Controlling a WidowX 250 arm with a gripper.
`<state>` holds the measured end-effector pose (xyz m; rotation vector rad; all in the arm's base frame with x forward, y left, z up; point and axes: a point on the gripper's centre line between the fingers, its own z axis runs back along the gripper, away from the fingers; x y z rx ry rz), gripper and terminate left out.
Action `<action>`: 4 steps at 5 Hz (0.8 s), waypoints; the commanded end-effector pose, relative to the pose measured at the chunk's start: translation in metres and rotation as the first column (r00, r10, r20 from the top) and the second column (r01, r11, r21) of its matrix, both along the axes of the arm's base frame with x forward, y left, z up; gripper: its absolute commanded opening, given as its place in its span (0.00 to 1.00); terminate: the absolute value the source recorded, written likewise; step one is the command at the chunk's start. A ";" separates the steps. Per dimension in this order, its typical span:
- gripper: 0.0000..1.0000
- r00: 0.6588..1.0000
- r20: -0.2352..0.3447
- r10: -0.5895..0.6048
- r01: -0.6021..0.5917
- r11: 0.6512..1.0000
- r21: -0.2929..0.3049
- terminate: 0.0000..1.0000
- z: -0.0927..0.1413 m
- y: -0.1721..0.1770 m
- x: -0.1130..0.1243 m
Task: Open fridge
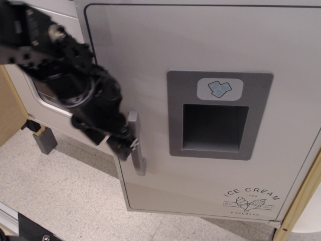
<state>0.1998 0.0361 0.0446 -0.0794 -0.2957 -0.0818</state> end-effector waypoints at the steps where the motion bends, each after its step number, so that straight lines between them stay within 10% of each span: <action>1: 1.00 0.986 -0.070 0.149 -0.146 0.988 0.044 0.00 0.016 0.057 -0.023; 4: 1.00 0.877 -0.010 0.480 -0.480 0.877 -0.020 0.00 0.064 0.100 0.044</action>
